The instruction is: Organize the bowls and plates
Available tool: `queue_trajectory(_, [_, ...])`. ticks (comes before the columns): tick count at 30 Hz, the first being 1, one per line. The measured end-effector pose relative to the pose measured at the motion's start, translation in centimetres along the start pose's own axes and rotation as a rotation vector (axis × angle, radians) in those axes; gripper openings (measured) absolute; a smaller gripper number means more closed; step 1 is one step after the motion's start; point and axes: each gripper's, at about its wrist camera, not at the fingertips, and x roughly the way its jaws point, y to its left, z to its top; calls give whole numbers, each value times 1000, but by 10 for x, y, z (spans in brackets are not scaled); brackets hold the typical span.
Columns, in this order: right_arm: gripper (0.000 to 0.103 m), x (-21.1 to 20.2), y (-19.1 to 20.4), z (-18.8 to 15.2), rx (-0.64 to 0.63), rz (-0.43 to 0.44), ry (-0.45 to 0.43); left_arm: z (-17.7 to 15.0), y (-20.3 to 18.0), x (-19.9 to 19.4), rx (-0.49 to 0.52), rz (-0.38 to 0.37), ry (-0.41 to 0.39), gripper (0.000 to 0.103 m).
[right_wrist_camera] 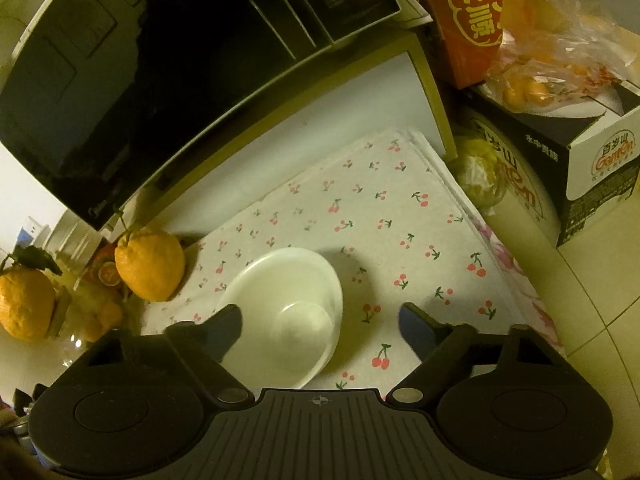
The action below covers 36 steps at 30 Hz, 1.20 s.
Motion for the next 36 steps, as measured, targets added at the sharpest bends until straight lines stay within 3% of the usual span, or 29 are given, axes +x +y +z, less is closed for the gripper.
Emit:
queue_trajectory(9, [47,12,-1,-2,-5,-25,21,1,1,10,-21,3,28,45])
queue_trajectory(16, [24,16,1,-5,-14,-5,38,0,2,12,-25,-12,46,21])
queue_trajectory(25, [21,9,11,-4,-57,4,26,-3,5,2,-45,-18,39,17])
queue_trajectory(36, [21,-8,42,-7,-123,42,9,1,23,-37,-75,-40,-28,17])
